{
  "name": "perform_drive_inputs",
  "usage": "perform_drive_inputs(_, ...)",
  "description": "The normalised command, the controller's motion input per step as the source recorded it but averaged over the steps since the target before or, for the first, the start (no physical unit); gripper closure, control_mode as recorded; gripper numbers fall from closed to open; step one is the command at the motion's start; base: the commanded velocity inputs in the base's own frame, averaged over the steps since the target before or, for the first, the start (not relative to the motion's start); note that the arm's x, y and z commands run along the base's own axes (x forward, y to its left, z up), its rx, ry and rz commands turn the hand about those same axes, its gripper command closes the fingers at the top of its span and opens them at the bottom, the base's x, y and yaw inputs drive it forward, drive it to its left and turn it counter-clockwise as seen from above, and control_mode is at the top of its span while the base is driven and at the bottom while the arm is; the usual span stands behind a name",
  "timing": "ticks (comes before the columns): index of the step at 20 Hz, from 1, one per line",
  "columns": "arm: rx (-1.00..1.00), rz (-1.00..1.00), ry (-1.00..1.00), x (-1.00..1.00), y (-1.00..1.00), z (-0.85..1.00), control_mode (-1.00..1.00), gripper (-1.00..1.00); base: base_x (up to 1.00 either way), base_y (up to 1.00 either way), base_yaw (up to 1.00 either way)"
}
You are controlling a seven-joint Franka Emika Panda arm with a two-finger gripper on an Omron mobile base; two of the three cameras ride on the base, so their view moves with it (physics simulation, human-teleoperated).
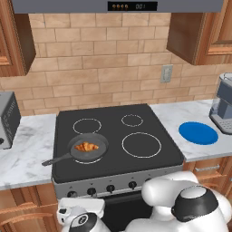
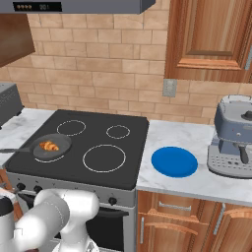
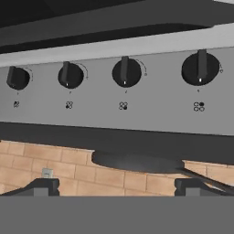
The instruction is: Pick the croissant and place it on the pan. Then turn on the stove to warm the croissant.
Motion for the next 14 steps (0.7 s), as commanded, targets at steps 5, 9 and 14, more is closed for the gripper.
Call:
perform_drive_inputs(5, -0.03, 0.00, 0.00, 0.00, 0.28, -0.16, -1.00, -1.00, 0.00, 0.00, 0.00)
perform_drive_inputs(9, -0.01, 0.00, 0.00, 0.00, 0.19, -0.13, -1.00, -1.00, 0.00, 0.00, 0.00)
perform_drive_inputs(14, 0.00, 0.00, 0.00, 0.00, 0.00, -0.14, -1.00, -1.00, 0.00, 0.00, 0.00)
